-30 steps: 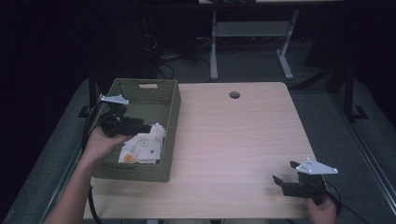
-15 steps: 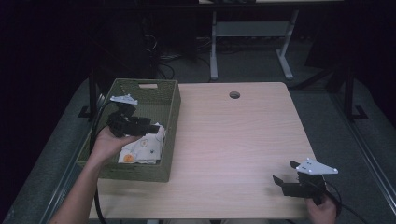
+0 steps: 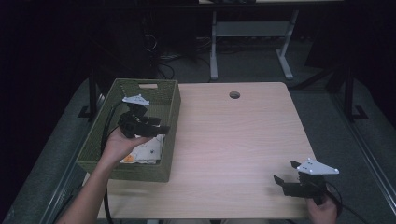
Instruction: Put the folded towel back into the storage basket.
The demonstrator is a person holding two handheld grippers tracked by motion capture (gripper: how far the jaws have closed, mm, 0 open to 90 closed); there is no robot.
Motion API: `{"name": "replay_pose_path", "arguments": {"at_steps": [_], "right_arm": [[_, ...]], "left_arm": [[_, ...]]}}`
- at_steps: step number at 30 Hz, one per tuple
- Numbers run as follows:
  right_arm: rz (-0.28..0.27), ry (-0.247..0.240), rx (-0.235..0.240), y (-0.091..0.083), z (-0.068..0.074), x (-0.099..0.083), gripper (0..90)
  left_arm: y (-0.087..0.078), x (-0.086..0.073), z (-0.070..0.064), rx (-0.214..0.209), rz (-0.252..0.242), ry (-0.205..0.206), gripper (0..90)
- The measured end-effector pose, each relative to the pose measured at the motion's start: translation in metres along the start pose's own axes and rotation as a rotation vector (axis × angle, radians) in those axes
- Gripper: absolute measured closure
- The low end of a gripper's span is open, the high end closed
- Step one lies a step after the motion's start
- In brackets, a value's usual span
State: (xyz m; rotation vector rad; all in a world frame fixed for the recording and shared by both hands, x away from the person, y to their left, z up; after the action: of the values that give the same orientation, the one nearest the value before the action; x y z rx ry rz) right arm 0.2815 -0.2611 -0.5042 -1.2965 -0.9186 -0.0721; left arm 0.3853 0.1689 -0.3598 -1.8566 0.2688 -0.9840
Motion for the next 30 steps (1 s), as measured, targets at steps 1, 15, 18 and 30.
{"name": "replay_pose_path", "arguments": {"at_steps": [1, 15, 18, 30], "right_arm": [[0.0, 0.001, 0.002, 0.0, 0.0, 0.0, 13.9], [-0.014, 0.01, 0.004, -0.003, -0.003, -0.001, 13.9], [-0.014, 0.01, 0.003, -0.003, -0.003, -0.001, 13.9], [-0.024, -0.004, 0.001, -0.007, -0.003, 0.001, 13.9]], "left_arm": [[0.001, 0.001, -0.001, 0.002, 0.006, 0.004, 40.7], [0.008, 0.015, -0.023, -0.004, 0.004, 0.04, 40.5], [0.01, 0.016, -0.026, -0.005, 0.001, 0.037, 40.2], [0.023, 0.023, -0.042, -0.015, 0.021, 0.062, 40.2]]}}
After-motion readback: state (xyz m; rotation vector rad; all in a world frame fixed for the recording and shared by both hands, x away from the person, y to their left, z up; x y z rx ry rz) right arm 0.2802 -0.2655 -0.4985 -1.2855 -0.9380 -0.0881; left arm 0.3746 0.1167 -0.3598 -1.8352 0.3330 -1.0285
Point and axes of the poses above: each handheld gripper's, and its own axes: y roughly forward along the jaws, x roughly out of its top, z roughly to its left, the point moved 7 cm from there along y, roughly forward along the jaws, and after that the axes turned 15 degrees about z, right-handed, at the moved point
